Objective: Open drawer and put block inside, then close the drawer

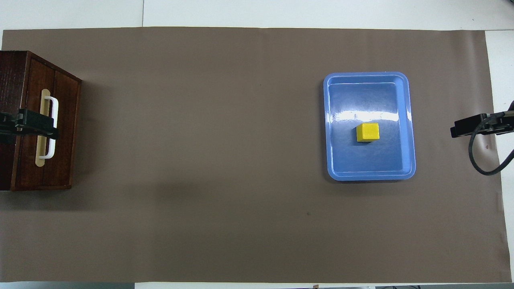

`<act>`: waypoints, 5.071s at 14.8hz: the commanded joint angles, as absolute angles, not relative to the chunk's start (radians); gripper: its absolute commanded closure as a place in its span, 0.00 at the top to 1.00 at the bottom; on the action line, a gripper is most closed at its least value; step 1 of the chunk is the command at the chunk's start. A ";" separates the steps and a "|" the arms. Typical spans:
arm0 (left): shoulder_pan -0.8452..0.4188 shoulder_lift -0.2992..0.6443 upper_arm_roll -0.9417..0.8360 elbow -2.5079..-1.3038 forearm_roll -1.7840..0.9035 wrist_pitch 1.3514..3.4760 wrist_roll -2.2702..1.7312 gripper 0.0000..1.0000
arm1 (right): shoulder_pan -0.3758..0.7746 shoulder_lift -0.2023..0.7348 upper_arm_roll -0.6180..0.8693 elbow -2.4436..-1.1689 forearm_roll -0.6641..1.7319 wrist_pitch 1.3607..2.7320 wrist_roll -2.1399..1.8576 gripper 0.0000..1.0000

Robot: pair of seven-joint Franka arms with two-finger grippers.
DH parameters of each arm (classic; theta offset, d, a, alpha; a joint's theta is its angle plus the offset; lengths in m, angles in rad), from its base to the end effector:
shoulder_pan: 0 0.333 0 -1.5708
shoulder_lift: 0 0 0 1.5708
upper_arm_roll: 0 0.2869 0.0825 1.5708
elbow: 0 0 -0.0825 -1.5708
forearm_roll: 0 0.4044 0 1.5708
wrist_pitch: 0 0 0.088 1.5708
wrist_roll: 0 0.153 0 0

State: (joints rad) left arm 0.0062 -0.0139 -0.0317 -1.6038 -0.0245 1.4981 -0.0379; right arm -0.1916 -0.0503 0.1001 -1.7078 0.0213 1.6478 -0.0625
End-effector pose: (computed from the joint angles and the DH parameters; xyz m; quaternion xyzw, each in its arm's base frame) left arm 0.5577 -0.0182 0.5354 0.9989 0.0059 -0.0462 0.0106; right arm 0.5626 -0.0476 0.5169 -0.9998 0.0154 0.0043 0.0085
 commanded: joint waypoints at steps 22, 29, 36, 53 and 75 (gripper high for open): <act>-0.020 0.029 -0.080 -1.919 0.353 1.952 -0.066 1.00 | -0.296 0.364 0.109 -1.795 0.656 1.924 1.065 1.00; -0.048 0.077 -0.081 -1.986 0.554 2.040 -0.156 1.00 | -0.278 0.383 0.109 -1.900 0.719 1.942 0.941 1.00; -0.029 0.101 -0.072 -2.026 0.569 2.147 -0.167 1.00 | -0.275 0.384 0.109 -1.971 0.721 2.020 0.905 1.00; -0.058 0.183 -0.054 -2.026 0.606 2.238 -0.310 1.00 | -0.264 0.390 0.109 -2.020 0.788 2.094 0.870 0.76; -0.169 0.202 -0.139 -1.957 0.364 2.143 -0.351 1.00 | 0.096 0.387 0.120 -1.661 0.854 2.152 1.342 0.00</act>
